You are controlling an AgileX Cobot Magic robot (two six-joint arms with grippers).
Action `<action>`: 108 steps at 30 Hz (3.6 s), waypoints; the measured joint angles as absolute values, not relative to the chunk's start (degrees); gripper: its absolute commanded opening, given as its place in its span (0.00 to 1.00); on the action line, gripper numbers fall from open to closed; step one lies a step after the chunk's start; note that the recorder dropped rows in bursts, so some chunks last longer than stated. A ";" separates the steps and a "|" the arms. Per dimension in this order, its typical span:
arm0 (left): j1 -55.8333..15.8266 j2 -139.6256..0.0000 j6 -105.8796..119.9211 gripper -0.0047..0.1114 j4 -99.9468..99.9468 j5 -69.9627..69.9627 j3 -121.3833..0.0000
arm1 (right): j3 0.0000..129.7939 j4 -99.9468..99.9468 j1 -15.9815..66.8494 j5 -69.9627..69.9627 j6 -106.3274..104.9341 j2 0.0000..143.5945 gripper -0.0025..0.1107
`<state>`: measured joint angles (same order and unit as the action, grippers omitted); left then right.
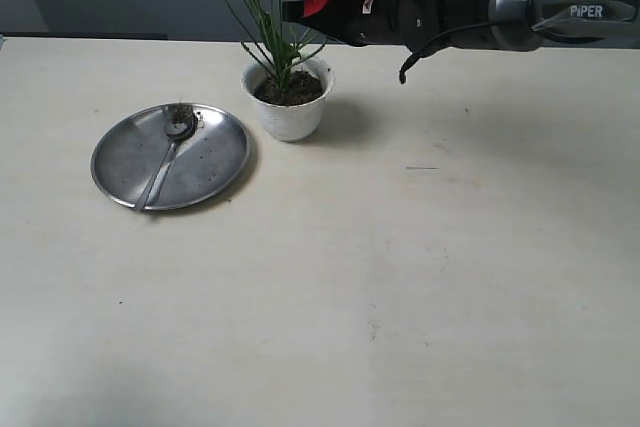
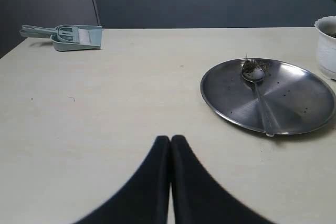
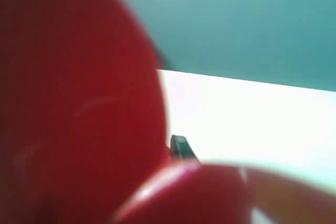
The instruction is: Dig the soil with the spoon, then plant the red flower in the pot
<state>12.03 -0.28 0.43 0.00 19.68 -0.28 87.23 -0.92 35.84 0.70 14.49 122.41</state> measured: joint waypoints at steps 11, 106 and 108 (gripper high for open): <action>12.03 -0.28 0.43 0.04 0.00 19.68 -0.28 | 86.76 -0.80 34.46 4.23 14.70 121.43 0.02; 12.03 -0.28 0.43 0.04 0.00 19.68 -0.28 | 85.25 0.60 39.08 24.24 9.71 113.96 0.51; 12.03 -0.28 0.43 0.04 0.00 19.68 -0.28 | 85.25 0.60 39.08 25.94 9.38 113.85 0.51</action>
<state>12.03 -0.28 0.43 0.00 19.68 -0.28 85.25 0.60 39.08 25.94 9.38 113.85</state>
